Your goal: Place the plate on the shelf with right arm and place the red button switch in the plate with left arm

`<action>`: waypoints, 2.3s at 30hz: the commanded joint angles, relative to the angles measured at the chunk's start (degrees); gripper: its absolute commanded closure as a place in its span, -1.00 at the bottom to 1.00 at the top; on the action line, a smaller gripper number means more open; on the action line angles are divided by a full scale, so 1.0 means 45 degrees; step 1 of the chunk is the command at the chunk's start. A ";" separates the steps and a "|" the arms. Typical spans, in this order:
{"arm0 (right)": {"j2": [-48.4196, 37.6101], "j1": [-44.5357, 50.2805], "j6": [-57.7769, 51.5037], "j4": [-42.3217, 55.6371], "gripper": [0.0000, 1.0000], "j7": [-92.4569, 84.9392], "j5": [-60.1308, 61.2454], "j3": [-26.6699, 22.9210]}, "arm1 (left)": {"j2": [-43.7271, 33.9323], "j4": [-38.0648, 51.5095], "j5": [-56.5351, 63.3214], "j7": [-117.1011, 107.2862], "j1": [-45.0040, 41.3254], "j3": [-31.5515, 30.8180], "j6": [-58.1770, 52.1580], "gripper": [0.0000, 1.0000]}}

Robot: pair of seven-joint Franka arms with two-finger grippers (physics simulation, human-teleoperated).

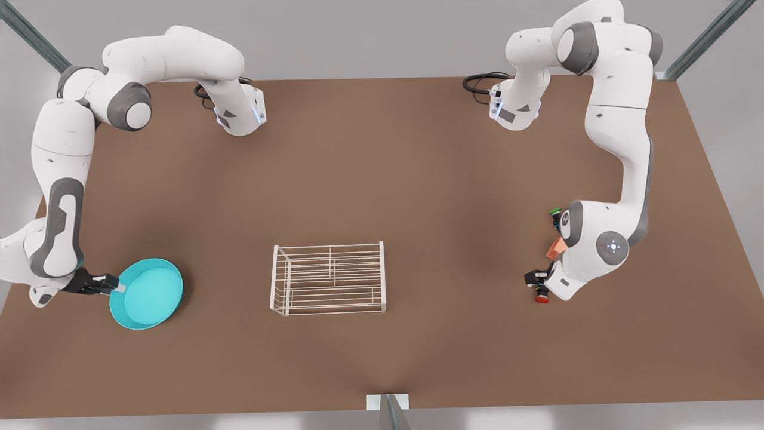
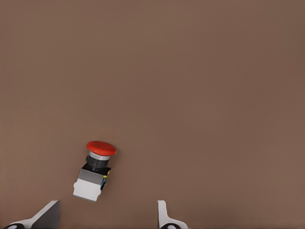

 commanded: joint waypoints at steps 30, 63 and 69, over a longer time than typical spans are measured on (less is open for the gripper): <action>0.0050 0.0062 0.0006 0.0061 0.49 -0.0513 0.0309 0.0001 | 0.1366 -0.0926 0.1057 0.1987 0.0714 -0.0002 0.1026 -1.00; -0.4013 0.3674 -0.3392 -0.0329 0.65 1.2103 0.0426 0.4982 | 0.1542 -0.0926 0.1428 0.2066 0.0792 0.0076 0.0968 -0.44; -0.3505 0.5413 -0.1009 -0.0349 0.64 1.3940 0.0269 0.5001 | 0.1561 -0.0575 0.1447 0.2007 0.0656 0.0076 0.0987 -0.44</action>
